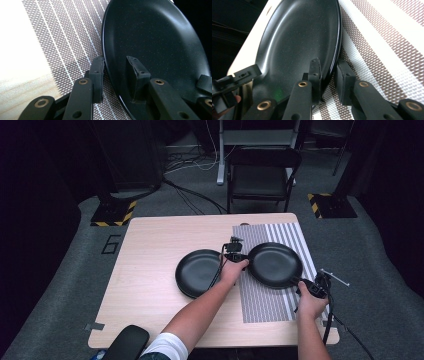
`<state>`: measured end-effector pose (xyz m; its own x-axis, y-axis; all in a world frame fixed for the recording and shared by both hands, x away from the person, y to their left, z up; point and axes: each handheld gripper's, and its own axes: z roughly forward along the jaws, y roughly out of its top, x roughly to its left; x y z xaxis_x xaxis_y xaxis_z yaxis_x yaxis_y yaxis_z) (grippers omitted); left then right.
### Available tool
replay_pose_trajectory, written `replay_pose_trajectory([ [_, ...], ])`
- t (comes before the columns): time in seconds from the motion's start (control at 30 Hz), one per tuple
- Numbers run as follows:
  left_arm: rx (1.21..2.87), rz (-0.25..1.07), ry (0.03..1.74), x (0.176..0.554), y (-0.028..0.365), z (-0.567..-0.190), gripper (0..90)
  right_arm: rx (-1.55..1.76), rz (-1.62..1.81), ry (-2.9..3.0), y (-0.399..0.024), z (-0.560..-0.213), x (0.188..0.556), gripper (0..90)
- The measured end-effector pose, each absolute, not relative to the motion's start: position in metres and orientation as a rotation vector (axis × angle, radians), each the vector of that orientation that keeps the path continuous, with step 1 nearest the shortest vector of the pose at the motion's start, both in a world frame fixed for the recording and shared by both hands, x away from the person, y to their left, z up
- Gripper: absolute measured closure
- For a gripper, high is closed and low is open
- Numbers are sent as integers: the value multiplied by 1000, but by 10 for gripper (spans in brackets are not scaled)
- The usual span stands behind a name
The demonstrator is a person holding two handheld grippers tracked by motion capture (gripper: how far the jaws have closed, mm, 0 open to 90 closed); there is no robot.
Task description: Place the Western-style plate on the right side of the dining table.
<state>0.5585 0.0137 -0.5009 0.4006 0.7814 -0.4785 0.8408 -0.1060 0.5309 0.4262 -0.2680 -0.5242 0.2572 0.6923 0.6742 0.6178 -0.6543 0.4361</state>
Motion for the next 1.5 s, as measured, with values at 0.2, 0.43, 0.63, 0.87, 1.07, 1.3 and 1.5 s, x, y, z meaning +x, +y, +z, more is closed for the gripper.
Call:
replay_pose_trajectory([
  [0.2,1889,-92,1388,558,14,-500,647,2392,1345,1272,-268,-522,425,754],
  [0.43,1871,-83,1395,559,18,-497,633,2351,1313,1305,-268,-518,423,746],
  [0.63,1863,-81,1388,559,24,-494,625,2326,1331,1309,-270,-515,419,721],
  [0.87,1843,-85,1364,557,29,-488,609,2278,1347,1320,-270,-511,412,703],
  [1.07,1825,-90,1345,554,37,-485,571,2231,1317,1369,-271,-508,405,669],
  [1.3,1803,-66,1310,549,52,-476,517,2161,1350,1393,-268,-503,397,607],
  [1.5,1800,-46,1303,545,71,-470,485,2101,1340,1433,-263,-499,392,561],
])
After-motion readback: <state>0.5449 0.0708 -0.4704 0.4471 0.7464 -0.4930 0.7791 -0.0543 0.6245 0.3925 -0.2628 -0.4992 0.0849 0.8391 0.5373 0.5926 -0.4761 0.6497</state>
